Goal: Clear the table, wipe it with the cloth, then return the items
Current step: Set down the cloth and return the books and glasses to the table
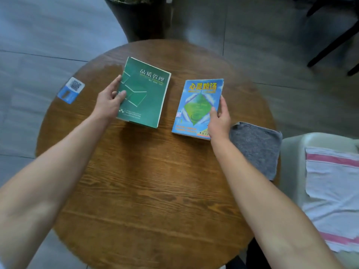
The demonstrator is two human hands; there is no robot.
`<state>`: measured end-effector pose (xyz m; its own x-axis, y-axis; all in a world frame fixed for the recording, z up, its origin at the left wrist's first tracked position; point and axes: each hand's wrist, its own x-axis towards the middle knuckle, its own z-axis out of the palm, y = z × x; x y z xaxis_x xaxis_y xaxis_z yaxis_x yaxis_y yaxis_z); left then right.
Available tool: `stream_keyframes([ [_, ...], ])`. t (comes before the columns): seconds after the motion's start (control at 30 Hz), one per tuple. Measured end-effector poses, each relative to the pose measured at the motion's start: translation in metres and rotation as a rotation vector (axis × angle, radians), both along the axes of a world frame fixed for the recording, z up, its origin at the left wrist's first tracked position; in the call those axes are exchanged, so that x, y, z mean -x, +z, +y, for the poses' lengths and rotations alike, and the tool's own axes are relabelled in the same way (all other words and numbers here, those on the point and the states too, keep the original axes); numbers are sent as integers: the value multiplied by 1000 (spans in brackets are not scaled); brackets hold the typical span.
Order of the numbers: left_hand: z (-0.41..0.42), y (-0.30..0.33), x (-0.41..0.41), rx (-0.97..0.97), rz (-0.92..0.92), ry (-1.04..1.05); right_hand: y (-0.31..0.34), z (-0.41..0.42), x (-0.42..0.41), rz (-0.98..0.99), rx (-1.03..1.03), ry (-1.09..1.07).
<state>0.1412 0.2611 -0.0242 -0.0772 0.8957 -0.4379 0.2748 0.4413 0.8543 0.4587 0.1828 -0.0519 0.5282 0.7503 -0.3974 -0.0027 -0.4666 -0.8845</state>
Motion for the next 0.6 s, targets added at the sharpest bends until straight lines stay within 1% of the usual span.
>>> stream_keyframes([
  [0.1, 5, -6, -1, 14, 87, 4, 4, 1, 0, -121, 80, 116],
  [0.17, 9, -9, 1, 1, 196, -10, 7, 3, 1, -289, 167, 251],
  [0.27, 11, -12, 0, -24, 412, -71, 11, 5, 3, -601, 377, 408],
  [0.33, 11, -16, -6, -39, 600, -139, 13, 6, 1, -734, 459, 475],
  [0.47, 5, -18, -20, 17, 964, -268, 17, 13, -3, -918, 557, 652],
  [0.53, 8, -14, -30, 18, 1070, -311, 19, 16, -8, -953, 585, 697],
  [0.6, 10, -5, -38, 16, 1106, -339, 26, 16, -11, -952, 570, 705],
])
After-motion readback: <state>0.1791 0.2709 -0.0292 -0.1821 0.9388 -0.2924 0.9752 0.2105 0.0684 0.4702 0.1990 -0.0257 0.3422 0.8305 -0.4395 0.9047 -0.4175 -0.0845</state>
